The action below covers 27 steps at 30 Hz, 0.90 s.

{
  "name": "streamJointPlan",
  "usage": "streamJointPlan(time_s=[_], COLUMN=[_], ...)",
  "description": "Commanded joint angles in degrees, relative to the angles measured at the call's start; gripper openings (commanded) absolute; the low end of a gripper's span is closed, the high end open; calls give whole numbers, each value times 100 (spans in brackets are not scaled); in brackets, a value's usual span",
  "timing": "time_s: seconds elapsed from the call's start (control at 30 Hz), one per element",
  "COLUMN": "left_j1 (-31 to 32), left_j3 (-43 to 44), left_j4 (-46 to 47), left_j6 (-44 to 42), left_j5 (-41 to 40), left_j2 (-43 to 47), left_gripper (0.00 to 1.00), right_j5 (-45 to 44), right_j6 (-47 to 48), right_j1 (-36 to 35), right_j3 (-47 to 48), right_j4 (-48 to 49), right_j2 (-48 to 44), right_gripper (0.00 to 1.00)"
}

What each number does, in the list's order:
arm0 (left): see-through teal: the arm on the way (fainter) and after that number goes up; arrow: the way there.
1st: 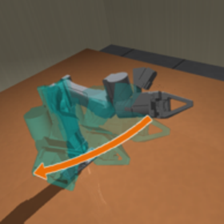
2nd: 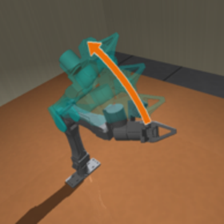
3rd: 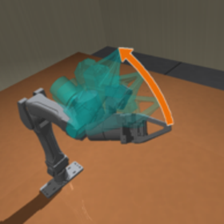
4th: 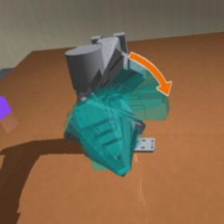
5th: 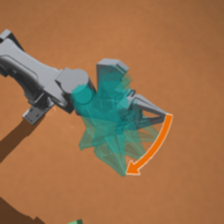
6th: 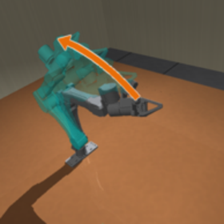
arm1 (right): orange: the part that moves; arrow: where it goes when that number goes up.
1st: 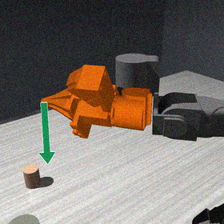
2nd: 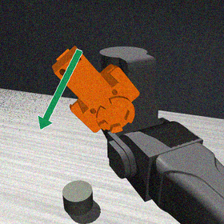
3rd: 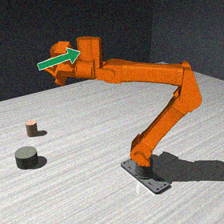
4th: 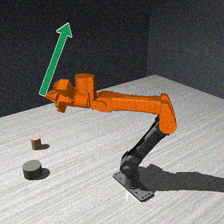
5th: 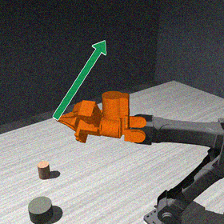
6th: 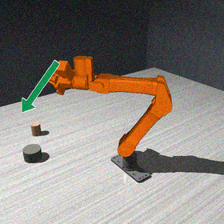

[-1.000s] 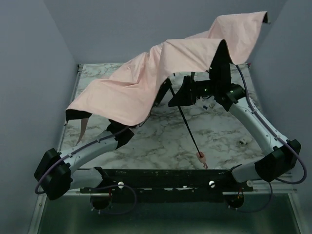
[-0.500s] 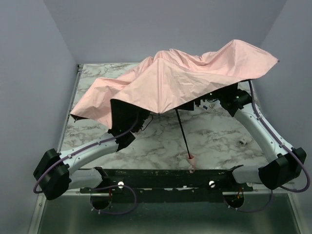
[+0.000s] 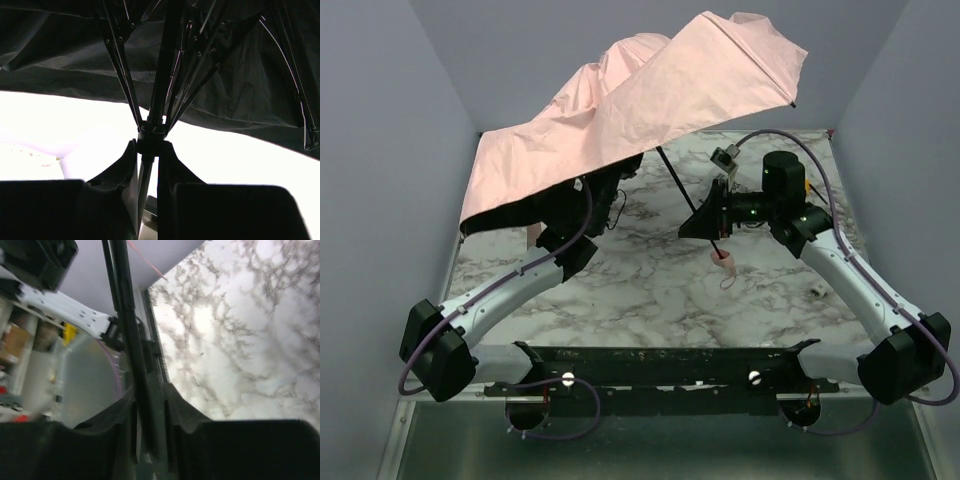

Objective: Put away the umbrella

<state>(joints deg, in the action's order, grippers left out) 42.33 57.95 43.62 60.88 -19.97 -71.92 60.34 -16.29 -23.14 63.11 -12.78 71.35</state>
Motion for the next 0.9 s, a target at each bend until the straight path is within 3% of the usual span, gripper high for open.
streamJointPlan(time_s=[0.0,0.03,0.2,0.3,0.57,0.87], left_j1=[-30,-39,19,283,1256,1799], left_j3=[220,194,153,-199,-1502,-1686], left_j4=[348,345,-265,-364,400,1146], left_j6=[-142,-121,266,371,609,846], left_j5=[47,164,1635,2176,1235,539], left_j2=[-62,-43,7,124,202,-472], left_gripper=[0,0,0,0,0,0], right_j5=[-11,-89,-600,-616,-841,-536], right_j6=[-20,9,469,360,108,-100], right_j1=[11,12,11,11,11,28], right_j3=[193,251,1299,1799,2259,1892], right_j4=[240,194,-539,-416,-256,127], right_j2=[-17,-16,534,941,1479,1229], right_gripper=[8,1,0,0,0,0])
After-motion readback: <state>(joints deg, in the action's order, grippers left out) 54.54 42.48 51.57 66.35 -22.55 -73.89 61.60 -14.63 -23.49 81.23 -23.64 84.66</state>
